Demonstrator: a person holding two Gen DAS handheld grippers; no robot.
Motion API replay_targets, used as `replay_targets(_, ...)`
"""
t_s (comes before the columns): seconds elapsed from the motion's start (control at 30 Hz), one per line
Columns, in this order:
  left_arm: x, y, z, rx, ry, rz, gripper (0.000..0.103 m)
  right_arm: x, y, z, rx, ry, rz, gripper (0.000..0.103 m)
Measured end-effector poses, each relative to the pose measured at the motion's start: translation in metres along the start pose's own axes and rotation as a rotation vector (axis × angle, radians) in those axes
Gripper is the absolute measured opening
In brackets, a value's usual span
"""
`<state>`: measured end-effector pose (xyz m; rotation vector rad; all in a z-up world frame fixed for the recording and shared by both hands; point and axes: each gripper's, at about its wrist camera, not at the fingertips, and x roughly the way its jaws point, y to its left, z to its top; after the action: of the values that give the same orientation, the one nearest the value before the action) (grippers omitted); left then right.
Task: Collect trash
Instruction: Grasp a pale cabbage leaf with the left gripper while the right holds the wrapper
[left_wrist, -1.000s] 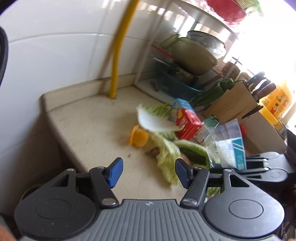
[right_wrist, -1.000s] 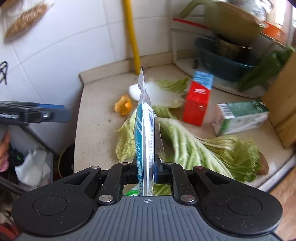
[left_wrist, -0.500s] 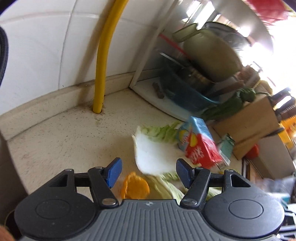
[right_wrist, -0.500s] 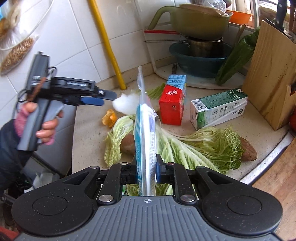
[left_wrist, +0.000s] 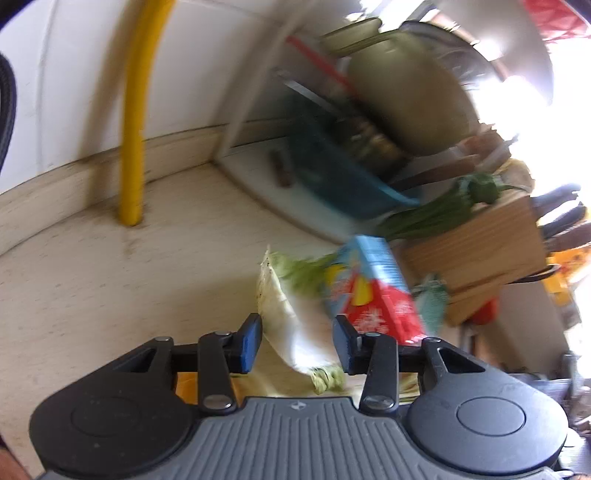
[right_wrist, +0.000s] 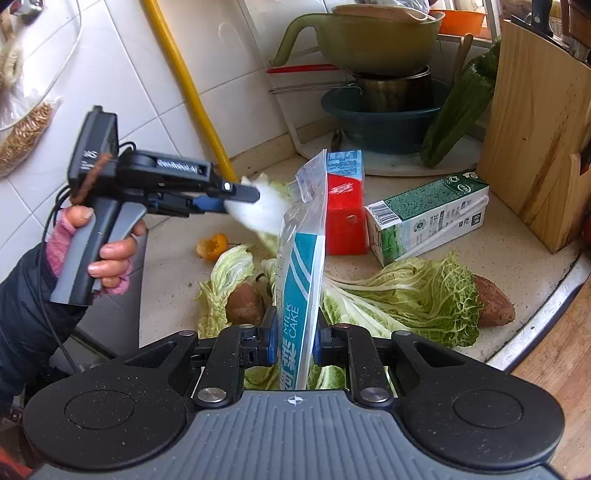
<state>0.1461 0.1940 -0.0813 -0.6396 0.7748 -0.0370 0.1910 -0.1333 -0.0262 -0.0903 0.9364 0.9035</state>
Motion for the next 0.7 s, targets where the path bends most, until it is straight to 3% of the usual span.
replay_targets(0.13,0.011,-0.01,0.006,0.055,0.001,-0.006,0.039,0.003,-0.003,0.0,0.014,-0.002,-0.001,0.025)
replay_targets(0.3,0.056,0.003,0.013,-0.009,0.137,0.009,0.039,0.005,-0.006,-0.002,0.036,-0.004,-0.002,0.026)
replay_targets(0.47,0.06,-0.002,0.012,-0.017,0.107,-0.005,0.037,0.003,-0.012,-0.004,0.061,-0.02,-0.009,0.026)
replay_targets(0.6,0.05,-0.014,0.01,0.038,0.088,-0.082,0.032,0.003,-0.015,-0.004,0.08,-0.031,-0.012,0.026)
replay_targets(0.67,0.064,-0.012,0.009,0.038,0.139,-0.095,0.032,0.005,-0.017,-0.004,0.089,-0.031,-0.008,0.026)
replay_targets(0.7,0.075,-0.011,0.008,0.041,0.183,-0.065,0.027,0.006,-0.017,-0.004,0.091,-0.032,-0.009,0.026)
